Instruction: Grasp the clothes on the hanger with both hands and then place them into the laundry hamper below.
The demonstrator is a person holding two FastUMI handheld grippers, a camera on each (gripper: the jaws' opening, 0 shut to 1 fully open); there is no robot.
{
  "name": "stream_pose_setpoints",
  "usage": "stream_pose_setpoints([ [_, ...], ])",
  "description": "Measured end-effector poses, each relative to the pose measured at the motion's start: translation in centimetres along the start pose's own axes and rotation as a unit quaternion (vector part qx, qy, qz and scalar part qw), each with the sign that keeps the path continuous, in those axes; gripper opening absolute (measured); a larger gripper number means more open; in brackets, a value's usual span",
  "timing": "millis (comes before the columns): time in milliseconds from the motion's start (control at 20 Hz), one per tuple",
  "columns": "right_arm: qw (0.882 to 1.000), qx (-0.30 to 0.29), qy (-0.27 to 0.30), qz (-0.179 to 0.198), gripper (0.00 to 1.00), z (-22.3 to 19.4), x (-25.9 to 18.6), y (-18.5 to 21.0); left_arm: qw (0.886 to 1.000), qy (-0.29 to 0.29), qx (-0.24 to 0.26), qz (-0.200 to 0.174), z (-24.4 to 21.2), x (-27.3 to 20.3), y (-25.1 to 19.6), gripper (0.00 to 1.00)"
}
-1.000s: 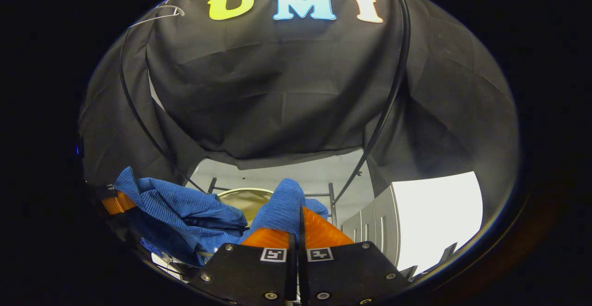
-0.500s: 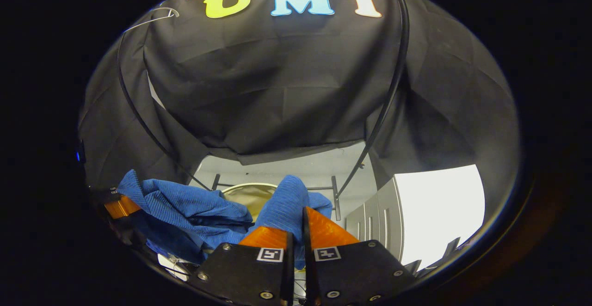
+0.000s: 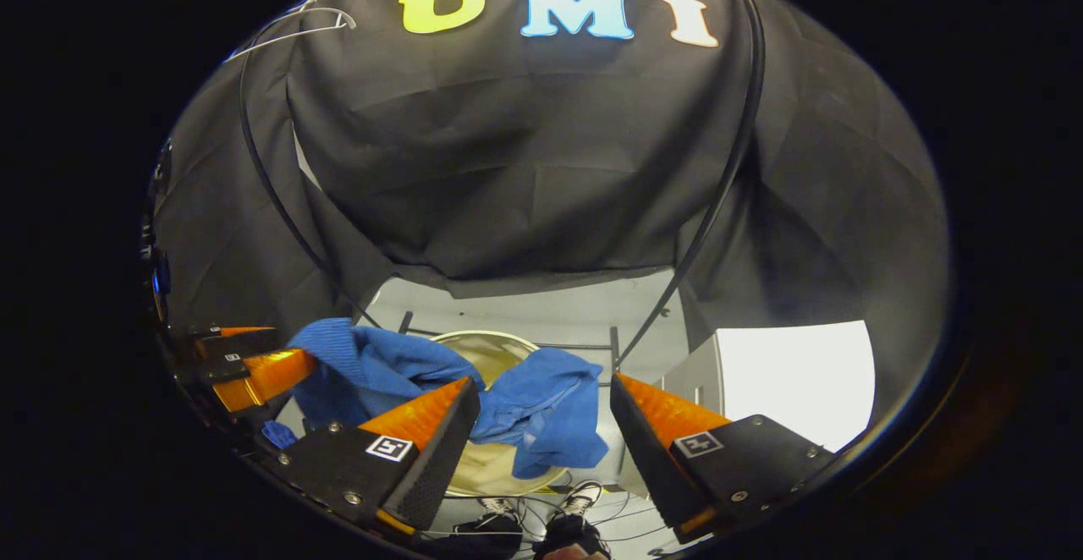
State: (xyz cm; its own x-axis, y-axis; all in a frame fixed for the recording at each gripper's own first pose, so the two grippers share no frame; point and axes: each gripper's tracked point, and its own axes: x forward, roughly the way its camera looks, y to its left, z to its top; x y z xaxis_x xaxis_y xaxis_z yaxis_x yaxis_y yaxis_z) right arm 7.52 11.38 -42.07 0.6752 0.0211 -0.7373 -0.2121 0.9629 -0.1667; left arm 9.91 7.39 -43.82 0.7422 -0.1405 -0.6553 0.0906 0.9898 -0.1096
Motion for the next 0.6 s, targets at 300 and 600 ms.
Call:
stream_pose_setpoints([
  [300, 0.998, 0.03, -0.047, -0.03, 0.96, 3.2, -4.9, -1.6, 0.998, -0.038, 0.052, -0.014, 3.6, -3.9, -0.1, 0.92],
  [600, 0.991, 0.05, -0.107, -0.063, 0.96, 7.2, -9.3, -4.2, 0.994, -0.078, 0.075, -0.029, 8.0, -6.4, -1.6, 0.91],
])
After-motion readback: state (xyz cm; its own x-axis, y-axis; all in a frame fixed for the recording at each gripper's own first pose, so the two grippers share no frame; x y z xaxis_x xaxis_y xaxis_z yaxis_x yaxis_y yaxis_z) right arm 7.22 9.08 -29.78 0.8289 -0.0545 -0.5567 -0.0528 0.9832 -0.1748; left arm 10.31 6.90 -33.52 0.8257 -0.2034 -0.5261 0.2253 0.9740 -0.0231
